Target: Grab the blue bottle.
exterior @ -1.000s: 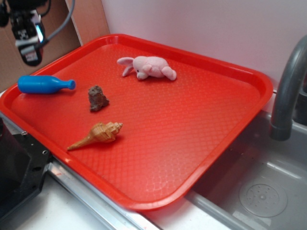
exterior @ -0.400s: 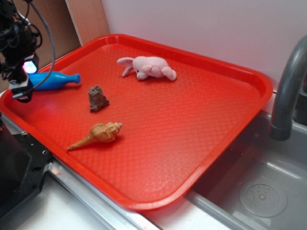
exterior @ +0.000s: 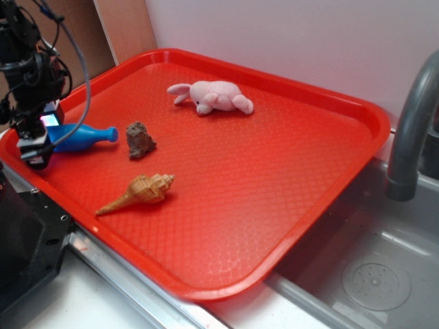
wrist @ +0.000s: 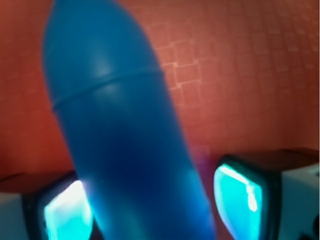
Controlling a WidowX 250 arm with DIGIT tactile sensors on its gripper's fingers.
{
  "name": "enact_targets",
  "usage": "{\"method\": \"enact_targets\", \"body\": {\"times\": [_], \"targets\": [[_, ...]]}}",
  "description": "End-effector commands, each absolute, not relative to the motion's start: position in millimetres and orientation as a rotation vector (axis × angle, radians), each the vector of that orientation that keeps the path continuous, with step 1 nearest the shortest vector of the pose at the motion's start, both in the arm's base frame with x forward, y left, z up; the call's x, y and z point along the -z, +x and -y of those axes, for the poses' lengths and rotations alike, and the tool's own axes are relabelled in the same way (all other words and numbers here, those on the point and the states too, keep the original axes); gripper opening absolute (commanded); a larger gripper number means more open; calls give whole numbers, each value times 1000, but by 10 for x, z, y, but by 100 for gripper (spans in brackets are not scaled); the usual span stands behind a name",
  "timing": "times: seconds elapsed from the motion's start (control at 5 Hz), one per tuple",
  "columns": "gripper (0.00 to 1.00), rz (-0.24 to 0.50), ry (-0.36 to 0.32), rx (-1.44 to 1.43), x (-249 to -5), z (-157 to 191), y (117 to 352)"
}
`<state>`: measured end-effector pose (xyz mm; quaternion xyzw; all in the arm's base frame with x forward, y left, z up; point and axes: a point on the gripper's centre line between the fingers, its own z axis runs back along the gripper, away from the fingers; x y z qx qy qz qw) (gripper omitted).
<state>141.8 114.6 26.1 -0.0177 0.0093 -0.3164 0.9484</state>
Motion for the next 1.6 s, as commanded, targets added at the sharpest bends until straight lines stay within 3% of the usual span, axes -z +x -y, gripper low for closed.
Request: {"method": "enact_targets", "body": {"times": [0.0, 0.2, 0.4, 0.8, 1.0, 1.4], "targets": [[0, -53, 37, 598, -591, -1099, 1933], [0, -41, 21, 589, -763, -981, 2064], [100, 11, 50, 545, -1079, -933, 2106], [100, 11, 50, 545, -1079, -933, 2106], [100, 24, 97, 607, -945, -1027, 2157], [100, 51, 73, 643, -924, -973, 2056]]}}
